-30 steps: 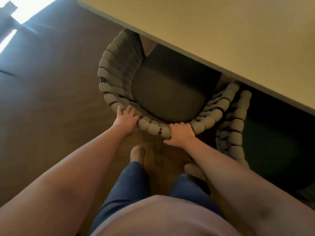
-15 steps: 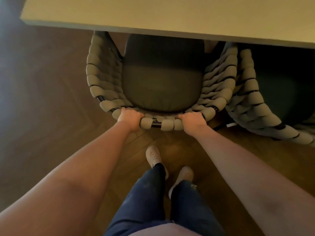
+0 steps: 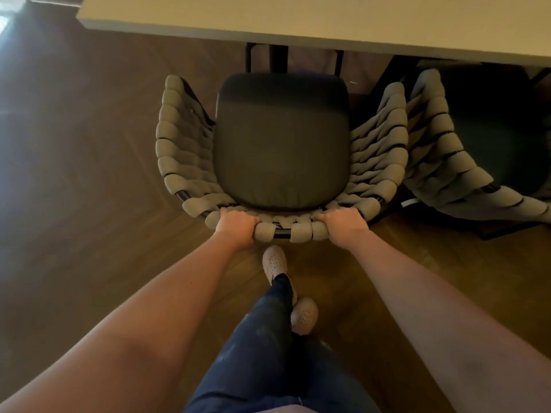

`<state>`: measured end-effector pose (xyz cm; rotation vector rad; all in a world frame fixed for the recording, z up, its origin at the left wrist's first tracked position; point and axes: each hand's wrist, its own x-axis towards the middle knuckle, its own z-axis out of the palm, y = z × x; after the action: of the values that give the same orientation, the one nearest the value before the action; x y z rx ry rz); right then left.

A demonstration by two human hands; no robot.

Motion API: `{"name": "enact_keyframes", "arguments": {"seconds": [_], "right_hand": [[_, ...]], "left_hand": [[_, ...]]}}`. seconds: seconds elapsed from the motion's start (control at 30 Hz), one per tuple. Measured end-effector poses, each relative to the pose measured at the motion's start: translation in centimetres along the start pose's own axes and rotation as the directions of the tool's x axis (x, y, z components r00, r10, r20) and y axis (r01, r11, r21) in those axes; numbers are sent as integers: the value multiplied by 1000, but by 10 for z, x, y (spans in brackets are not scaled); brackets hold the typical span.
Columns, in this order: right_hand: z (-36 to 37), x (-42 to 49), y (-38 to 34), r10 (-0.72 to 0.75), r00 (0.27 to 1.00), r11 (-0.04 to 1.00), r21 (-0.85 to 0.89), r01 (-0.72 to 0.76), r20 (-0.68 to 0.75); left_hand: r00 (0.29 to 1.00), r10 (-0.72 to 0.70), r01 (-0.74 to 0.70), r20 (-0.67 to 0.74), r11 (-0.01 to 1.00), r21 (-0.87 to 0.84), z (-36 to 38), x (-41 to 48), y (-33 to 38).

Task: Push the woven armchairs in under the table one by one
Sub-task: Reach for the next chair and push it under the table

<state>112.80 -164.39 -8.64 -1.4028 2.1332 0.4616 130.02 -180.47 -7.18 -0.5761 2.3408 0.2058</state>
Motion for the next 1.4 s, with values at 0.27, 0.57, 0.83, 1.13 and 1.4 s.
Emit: {"name": "enact_keyframes", "arguments": {"seconds": [0.27, 0.57, 0.83, 1.13, 1.4], "right_hand": [[13, -15, -32, -46, 999, 999, 4, 46, 2], [-22, 18, -55, -56, 998, 998, -16, 56, 1], [-48, 55, -70, -47, 999, 999, -28, 46, -12], [-69, 87, -86, -31, 999, 999, 12, 31, -18], [-86, 116, -92, -41, 999, 998, 40, 42, -26]], "left_hand": [[999, 20, -19, 38, 1000, -8, 20, -33, -12], [999, 13, -15, 53, 999, 32, 9, -12, -62], [998, 19, -22, 52, 998, 53, -11, 9, -103], [1000, 14, -15, 25, 999, 48, -24, 26, -141], [1000, 0, 1, -12, 999, 51, -39, 39, -166]]}}
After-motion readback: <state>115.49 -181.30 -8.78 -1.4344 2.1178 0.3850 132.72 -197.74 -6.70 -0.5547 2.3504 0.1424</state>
